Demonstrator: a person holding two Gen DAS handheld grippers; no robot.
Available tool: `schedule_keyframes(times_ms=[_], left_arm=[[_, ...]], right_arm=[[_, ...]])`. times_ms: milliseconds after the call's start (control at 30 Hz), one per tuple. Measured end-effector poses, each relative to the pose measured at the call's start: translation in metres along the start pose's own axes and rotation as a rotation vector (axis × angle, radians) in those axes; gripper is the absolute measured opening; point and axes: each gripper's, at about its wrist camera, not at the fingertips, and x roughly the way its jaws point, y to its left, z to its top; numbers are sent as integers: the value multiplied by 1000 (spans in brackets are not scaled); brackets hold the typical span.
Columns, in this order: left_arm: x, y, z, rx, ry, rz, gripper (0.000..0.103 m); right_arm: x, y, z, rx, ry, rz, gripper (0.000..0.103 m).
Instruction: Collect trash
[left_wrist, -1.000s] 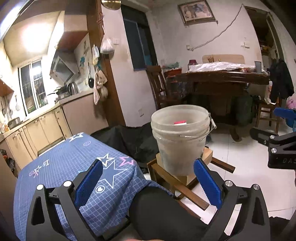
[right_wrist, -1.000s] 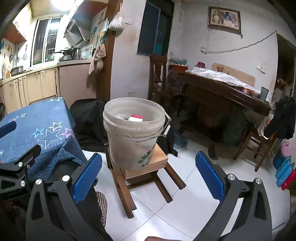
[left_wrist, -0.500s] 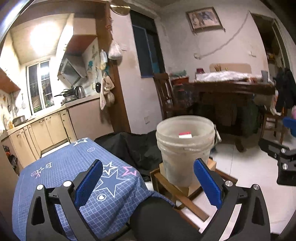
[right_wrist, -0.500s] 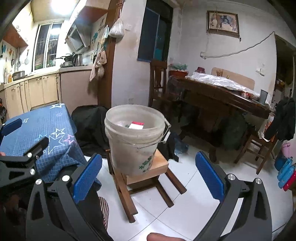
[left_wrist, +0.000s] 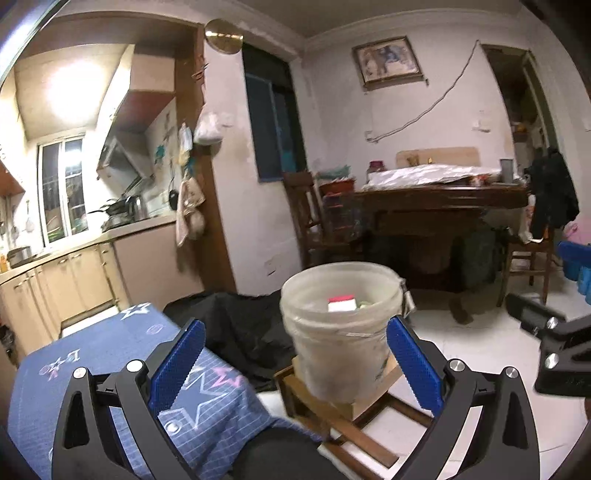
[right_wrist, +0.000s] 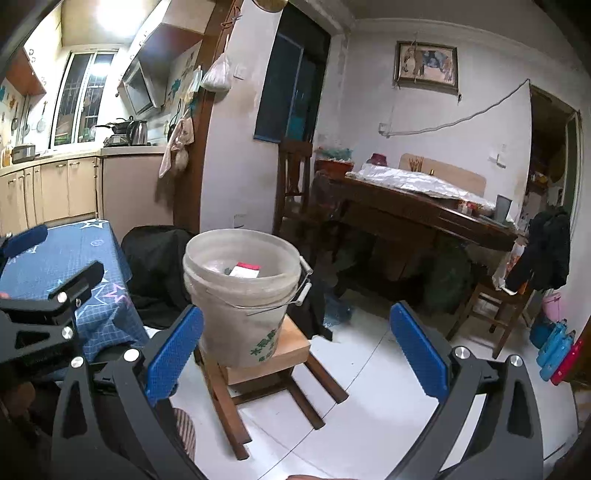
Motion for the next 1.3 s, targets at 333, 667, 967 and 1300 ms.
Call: schedule_keyframes(times_ms=[333,667,967,1300], left_arm=[[11,-4,-6,-44,32,-12,98],[18,-5,-12,-49,81,4,98],[17,-7,-13,-48,82,19,98],[19,-13,-15,-34,88,12,98]], right_arm=[[6,-13,-7,4,-18,-33,98],[9,-15,-6,26,2,28,98],[13,-25,-7,37,-6,2,98],[18,-32,-8,63,-3,-5,98]])
